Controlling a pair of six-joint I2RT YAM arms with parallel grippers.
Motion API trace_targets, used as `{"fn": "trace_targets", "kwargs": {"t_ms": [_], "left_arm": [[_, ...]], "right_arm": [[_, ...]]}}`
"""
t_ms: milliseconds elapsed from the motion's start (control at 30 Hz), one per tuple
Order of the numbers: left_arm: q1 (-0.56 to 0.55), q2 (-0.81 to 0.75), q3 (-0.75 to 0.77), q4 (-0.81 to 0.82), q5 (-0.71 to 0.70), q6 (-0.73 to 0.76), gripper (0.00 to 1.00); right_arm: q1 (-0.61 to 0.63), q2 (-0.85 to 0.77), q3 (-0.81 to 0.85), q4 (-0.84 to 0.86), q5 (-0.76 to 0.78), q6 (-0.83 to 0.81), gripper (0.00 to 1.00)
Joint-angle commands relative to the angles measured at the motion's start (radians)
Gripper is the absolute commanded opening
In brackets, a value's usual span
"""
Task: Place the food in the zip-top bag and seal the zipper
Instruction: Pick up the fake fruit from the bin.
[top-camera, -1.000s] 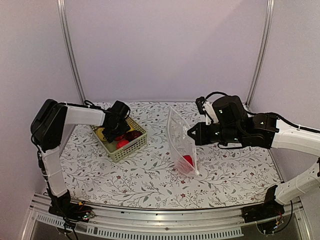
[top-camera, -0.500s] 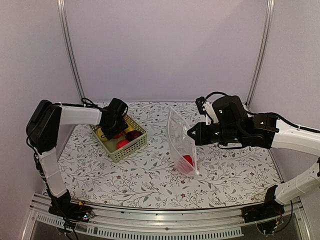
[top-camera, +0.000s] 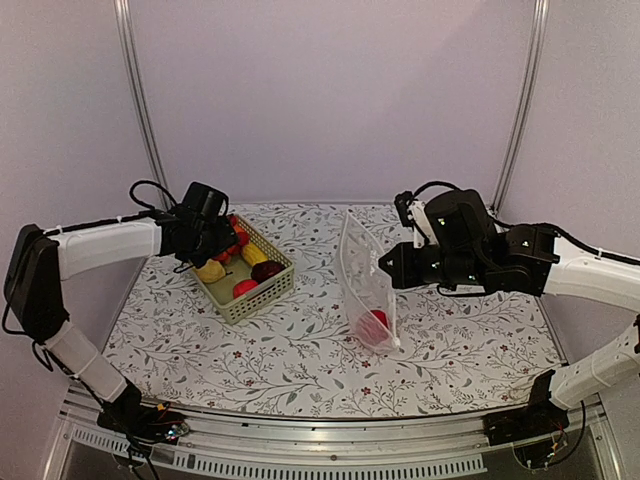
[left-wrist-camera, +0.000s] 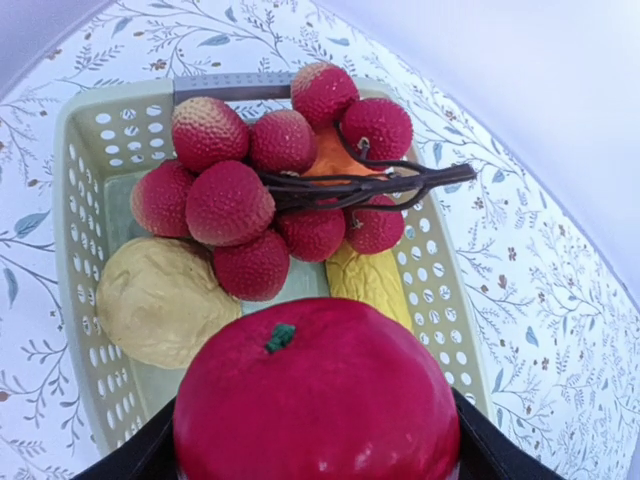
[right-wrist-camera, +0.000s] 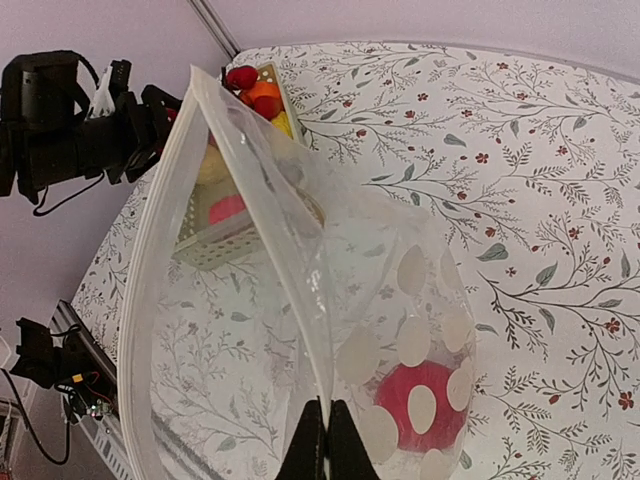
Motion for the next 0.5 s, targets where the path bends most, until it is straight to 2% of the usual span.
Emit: {"fn": "trace_targets", "kwargs": {"t_ms": [0,467], "left_arm": [[-0.007,-0.090,-0.045,0.030,0.066,0.089,0.69],[-0.055,-0.367,-0.126,0.087,0.364,0.303,0.67]], "right_arm": [[0.006,-0.010,0.038,-0.044,0.052,0.003,0.00],[0.006,0.013,0.074,-0.063,0.075,0.037,0.00]]}}
